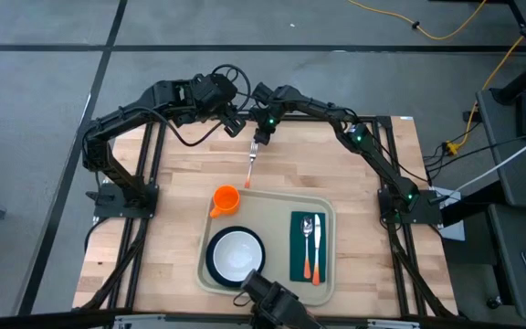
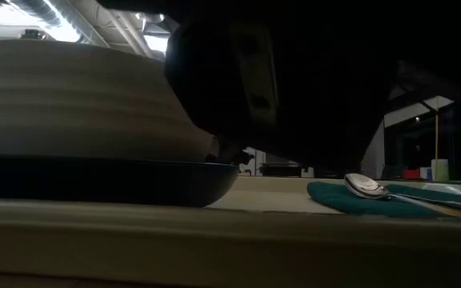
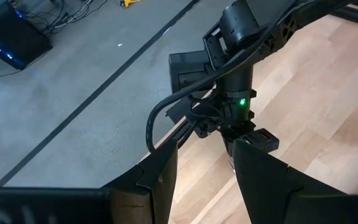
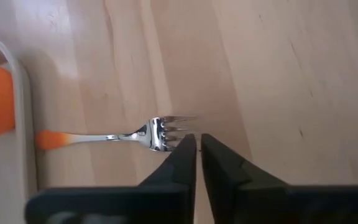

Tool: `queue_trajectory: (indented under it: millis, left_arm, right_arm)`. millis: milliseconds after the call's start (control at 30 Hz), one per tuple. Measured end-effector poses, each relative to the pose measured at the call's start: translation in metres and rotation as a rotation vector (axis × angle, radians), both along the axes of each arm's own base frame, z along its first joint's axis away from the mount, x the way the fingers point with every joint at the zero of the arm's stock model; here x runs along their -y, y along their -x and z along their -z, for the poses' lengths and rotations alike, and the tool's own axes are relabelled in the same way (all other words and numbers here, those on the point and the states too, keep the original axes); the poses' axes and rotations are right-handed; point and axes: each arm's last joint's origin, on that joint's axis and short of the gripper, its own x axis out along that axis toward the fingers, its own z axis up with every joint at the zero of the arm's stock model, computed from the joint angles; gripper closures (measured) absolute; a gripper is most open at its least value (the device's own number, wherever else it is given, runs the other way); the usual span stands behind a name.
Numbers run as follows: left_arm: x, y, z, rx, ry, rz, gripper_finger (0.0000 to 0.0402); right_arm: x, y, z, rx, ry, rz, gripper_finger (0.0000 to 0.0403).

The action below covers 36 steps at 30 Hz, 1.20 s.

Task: Set up tray
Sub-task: Put the orange fork on the dark green napkin to the left of the orange spoon

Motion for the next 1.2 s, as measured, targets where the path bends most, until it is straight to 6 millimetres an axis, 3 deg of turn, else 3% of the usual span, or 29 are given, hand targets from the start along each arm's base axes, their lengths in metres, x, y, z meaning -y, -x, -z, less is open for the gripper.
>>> queue_trajectory:
  millis: [367, 533, 1000, 1200]
  left_arm:
    - [0.001, 0.001, 0.001, -0.011, 0.023, 0.014, 0.0251]
    - [-0.004, 0.003, 0.013, -0.083, 0.104, -0.023, 0.0251]
    - [-0.017, 0.008, 0.017, -0.112, 0.127, -0.079, 0.0251]
    - [-0.017, 0.008, 0.017, -0.105, 0.131, -0.08, 0.0251]
  right_arm:
    - [0.0, 0.0, -0.001, 0.01, -0.006, -0.001, 0.039]
    - [0.0, 0.0, -0.001, 0.005, -0.014, 0.012, 0.0378]
    - [-0.004, -0.001, 0.0, -0.045, -0.032, 0.058, 0.0273]
    - [-0.011, -0.005, 0.0, -0.057, -0.013, 0.048, 0.0253]
